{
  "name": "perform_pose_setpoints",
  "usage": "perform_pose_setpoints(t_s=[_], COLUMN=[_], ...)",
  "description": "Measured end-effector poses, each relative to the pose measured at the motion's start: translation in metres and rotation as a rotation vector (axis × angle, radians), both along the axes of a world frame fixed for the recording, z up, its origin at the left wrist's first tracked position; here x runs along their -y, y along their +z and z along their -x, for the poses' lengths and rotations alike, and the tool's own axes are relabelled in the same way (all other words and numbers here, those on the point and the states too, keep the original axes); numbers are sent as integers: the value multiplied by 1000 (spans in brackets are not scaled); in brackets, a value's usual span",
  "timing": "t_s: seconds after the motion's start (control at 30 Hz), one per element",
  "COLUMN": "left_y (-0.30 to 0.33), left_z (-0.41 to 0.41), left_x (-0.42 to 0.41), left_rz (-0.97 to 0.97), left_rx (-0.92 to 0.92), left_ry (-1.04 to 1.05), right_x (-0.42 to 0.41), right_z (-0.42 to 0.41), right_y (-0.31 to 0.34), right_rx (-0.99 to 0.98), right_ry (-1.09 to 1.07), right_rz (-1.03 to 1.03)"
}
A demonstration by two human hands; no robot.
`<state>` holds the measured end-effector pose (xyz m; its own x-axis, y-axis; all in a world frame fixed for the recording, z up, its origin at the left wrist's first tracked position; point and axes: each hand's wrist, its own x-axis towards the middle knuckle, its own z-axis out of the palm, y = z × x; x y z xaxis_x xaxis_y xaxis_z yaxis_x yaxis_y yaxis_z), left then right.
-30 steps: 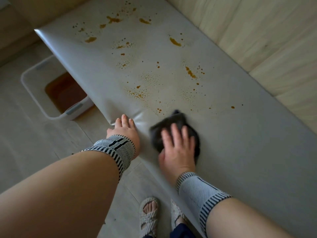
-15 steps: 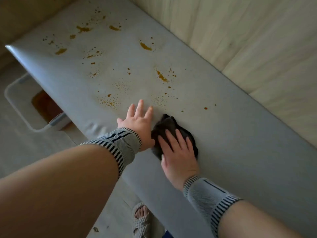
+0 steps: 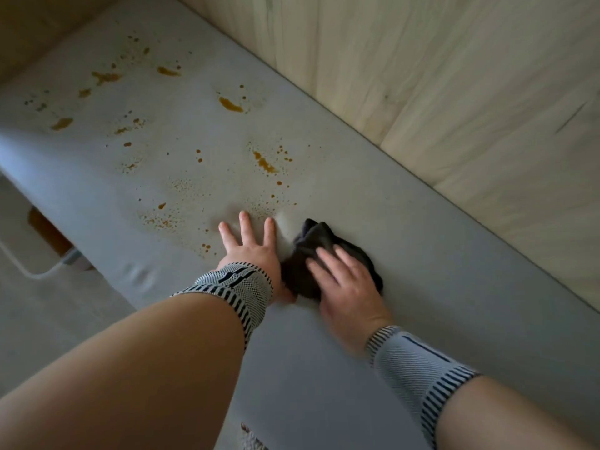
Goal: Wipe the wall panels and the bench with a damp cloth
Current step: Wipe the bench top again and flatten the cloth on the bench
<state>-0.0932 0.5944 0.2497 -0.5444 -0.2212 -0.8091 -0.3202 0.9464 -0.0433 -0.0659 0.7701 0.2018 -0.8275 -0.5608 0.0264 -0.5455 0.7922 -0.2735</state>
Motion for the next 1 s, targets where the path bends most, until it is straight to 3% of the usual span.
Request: perform_pose_setpoints(t_s=[0.03,0.1,0.2,0.23,0.37,0.4,0.47,0.53,0.63,0.7,0.8,0.87,0.93,1.0], left_y=[0,-1,-4,-4,-4,-3,-4,-5,-7,-6,-5,-4,-4,-4], left_z=[0,0,-2,-3,-5,-4,-4,-4,-3,-4,-5,-6,-5,-5], left_x=[0,1,4,4,5,4,5,5,5,4,6,5,4,4], left_rz=[-3,-12,-27,-33,-21,-23,-29,-30,-29,-26,-24,-24,-23,-23], left_rx=[3,6,3,2,-13,-9,-8,-6,-2,-4,-13,-10,-9,-5], left_ry=[4,16,29,29,13,12,11,14,9,5,1,2,1,3], right_x=[-17,-46,-39,-24,17,10,-20,-52,-51,-24,14,11,-15,-47], right_z=[9,34,71,77,75,72,68,69,81,92,97,94,89,84], right_y=[-1,0,18,23,25,22,16,16,22,24,26,25,21,18], right_rx=[-29,-23,149,211,283,285,203,120,208,233,285,332,242,146], right_ry=[-62,-380,-791,-783,-237,-186,-304,-610,-961,-856,-366,-216,-273,-503], right_rz=[3,-15,-18,-38,-84,-83,-33,-14,6,-19,-43,-45,28,56])
